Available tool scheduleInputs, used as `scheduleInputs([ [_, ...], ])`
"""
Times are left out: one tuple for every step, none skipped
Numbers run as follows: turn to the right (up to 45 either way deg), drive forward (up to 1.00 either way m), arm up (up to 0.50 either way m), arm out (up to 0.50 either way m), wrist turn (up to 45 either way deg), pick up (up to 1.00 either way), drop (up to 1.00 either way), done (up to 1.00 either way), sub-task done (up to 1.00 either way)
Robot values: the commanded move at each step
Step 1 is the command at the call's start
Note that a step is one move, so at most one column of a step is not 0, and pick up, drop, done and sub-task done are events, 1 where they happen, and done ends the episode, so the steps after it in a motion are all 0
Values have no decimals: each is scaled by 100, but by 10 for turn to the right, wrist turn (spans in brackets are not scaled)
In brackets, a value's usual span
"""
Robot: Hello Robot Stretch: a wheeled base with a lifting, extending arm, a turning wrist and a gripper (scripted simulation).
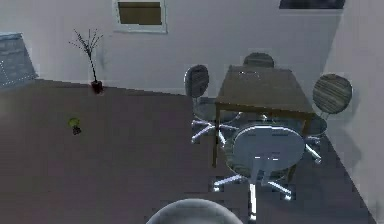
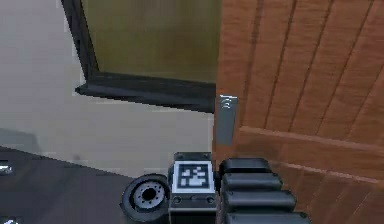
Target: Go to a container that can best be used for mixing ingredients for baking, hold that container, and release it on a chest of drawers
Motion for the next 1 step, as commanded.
scheduleInputs([
  [0, 35, 0, 0, 0, 0, 0, 0, 0],
])
